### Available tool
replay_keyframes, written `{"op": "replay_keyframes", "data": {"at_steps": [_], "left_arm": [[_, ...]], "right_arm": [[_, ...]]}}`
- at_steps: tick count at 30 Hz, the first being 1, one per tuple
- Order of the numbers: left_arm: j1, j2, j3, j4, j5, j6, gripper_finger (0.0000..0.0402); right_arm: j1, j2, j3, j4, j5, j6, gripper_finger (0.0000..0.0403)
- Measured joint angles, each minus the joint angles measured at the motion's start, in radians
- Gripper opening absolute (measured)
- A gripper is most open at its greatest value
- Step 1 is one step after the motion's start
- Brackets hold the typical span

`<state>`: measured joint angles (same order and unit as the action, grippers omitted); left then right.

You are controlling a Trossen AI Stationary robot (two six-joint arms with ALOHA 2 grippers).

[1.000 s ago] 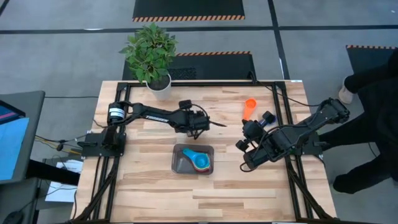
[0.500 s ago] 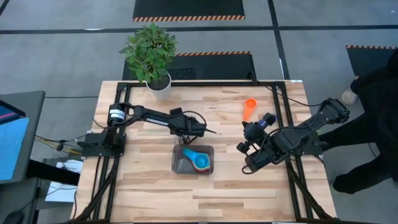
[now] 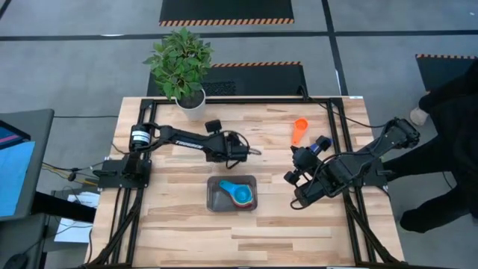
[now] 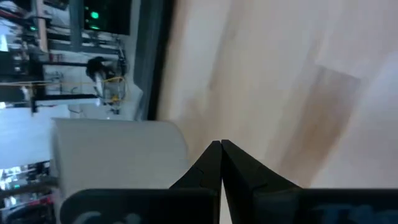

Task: Nest measuring cups in basket
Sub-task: Adjust the black bin, then stack the orange measuring cup on top of the light blue measuring cup into the black bin

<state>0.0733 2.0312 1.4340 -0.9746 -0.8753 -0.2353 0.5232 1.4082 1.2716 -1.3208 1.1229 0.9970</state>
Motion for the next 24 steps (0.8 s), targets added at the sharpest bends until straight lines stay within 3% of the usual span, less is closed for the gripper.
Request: {"op": "replay_keyframes", "data": {"at_steps": [5,9,10,14,19,24], "left_arm": [[0.009,-0.004,0.15,-0.199,-0.008,0.007,0.0],[-0.002,-0.007,0.249,-0.608,0.079,-0.19,0.0],[-0.005,-0.015,0.241,-0.608,0.086,-0.221,0.0],[-0.017,-0.165,0.098,-0.55,0.217,-0.162,0.0],[-0.041,-0.399,-0.165,-0.588,0.16,-0.373,0.0],[-0.083,-0.736,-0.445,-0.499,0.225,-0.533,0.0]], "right_arm": [[0.0,0.0,0.0,-0.002,0.0,0.0,0.0029],[0.0,0.0,0.0,-0.005,0.0,-0.001,0.0035],[0.0,0.0,0.0,-0.006,0.0,-0.001,0.0034],[-0.002,-0.001,0.0,-0.006,0.0,-0.001,0.0025],[-0.002,0.0,0.0,-0.01,0.0,-0.003,0.0016],[-0.004,0.0,0.0,-0.01,0.003,-0.004,0.0026]]}}
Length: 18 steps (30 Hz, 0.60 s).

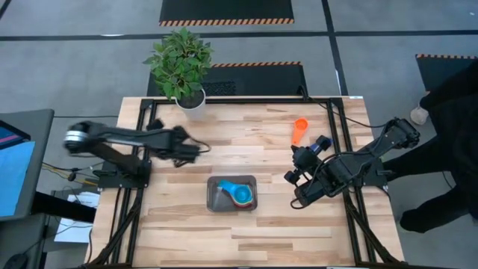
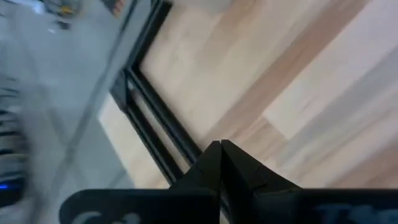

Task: Nest measuring cups in basket
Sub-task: Stack the orange measuring cup on top of the light blue measuring cup into the black bin

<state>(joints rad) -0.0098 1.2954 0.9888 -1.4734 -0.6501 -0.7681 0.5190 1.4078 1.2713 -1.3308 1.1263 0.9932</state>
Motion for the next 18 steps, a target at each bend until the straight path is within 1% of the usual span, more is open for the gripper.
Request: {"op": "replay_keyframes", "data": {"at_steps": [1,5,8,10,14,16,18], "left_arm": [[-0.011,-0.069,-0.042,0.013,0.011,-0.016,0.0],[-0.067,-0.318,-0.189,0.175,0.05,-0.038,0.0],[-0.108,-0.49,-0.282,0.326,0.04,-0.032,0.0],[-0.13,-0.588,-0.345,0.453,0.034,0.022,0.0],[-0.148,-0.764,-0.476,0.709,0.04,0.179,0.0],[-0.148,-0.847,-0.533,0.84,0.059,0.27,0.0],[-0.148,-0.919,-0.587,0.947,0.101,0.351,0.0]], "right_arm": [[-0.003,0.0,0.0,-0.001,0.0,0.0,0.0029],[-0.005,0.0,0.0,0.003,-0.001,0.001,0.0038],[-0.005,0.0,0.0,0.008,-0.003,0.001,0.0039],[-0.005,0.0,0.0,0.009,-0.01,0.001,0.0037],[-0.009,0.0,0.0,0.036,-0.012,0.001,0.0029],[-0.011,0.0,0.0,0.04,-0.012,0.001,0.0025],[-0.017,0.0,0.0,0.038,-0.01,-0.005,0.0021]]}}
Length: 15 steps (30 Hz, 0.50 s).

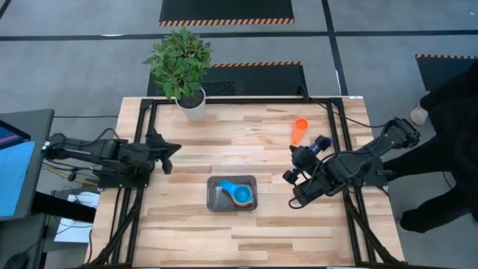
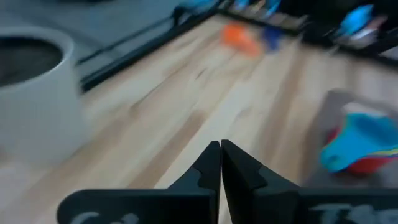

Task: Nest measuring cups in basket
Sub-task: Stack the orange measuring cup on top of the light blue measuring cup into the black bin

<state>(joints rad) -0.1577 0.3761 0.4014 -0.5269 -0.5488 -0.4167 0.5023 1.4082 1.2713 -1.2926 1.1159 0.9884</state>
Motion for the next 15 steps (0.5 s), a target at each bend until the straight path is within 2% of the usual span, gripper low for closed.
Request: {"op": "replay_keyframes", "data": {"at_steps": [4,7,11,15], "left_arm": [[0.0,-0.123,-0.082,0.14,0.077,0.094,0.0],[0.0,-0.185,-0.123,0.182,0.108,0.109,0.0],[0.0,-0.228,-0.148,0.185,0.125,0.088,0.0],[0.0,-0.233,-0.159,0.186,0.125,0.079,0.0]], "right_arm": [[-0.04,0.0,0.0,-0.007,0.012,-0.008,0.002],[-0.117,0.0,0.0,-0.01,0.024,-0.029,0.0026],[-0.302,-0.001,0.0,-0.011,0.003,-0.059,0.0032],[-0.539,-0.01,0.001,0.015,-0.12,-0.146,0.0028]]}}
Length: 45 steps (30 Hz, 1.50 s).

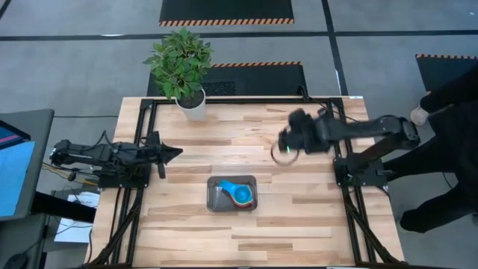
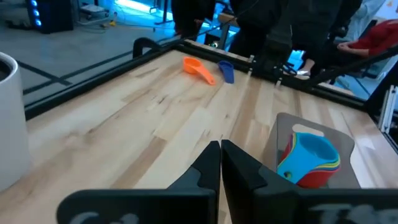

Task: Nest measuring cups in basket
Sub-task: Stack the orange measuring cup on top of the light blue measuring cup into the black bin

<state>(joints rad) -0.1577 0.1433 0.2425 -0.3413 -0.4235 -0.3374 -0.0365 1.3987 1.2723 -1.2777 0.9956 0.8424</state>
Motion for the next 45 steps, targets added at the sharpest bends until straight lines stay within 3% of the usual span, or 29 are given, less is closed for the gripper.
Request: {"op": "replay_keyframes", "data": {"at_steps": [7,11,18,24,29,39,45], "left_arm": [[0.0,0.005,0.0,0.003,0.0,-0.006,0.0],[0.0,0.007,0.0,0.003,0.0,-0.006,0.0],[0.0,0.007,0.0,0.001,-0.001,-0.006,0.0],[0.0,0.007,0.0,-0.009,-0.001,-0.006,0.0],[0.0,0.007,0.0,-0.009,-0.001,-0.006,0.0],[0.0,0.007,0.0,-0.02,-0.001,-0.006,0.0],[0.0,0.007,0.0,-0.054,-0.002,-0.015,0.0]], "right_arm": [[-0.367,0.028,-0.001,0.201,-0.47,-0.397,0.0021],[-0.481,0.08,0.0,0.341,-0.611,-0.619,0.0028],[-0.566,0.224,0.0,0.336,-0.613,-0.702,0.0034],[-0.643,0.356,0.0,0.181,-0.597,-0.602,0.0032],[-0.677,0.421,-0.001,0.109,-0.595,-0.629,0.0064],[-0.678,0.424,-0.001,0.026,-0.602,-0.606,0.0167],[-0.674,0.325,-0.004,-0.15,-0.605,-0.471,0.0189]]}}
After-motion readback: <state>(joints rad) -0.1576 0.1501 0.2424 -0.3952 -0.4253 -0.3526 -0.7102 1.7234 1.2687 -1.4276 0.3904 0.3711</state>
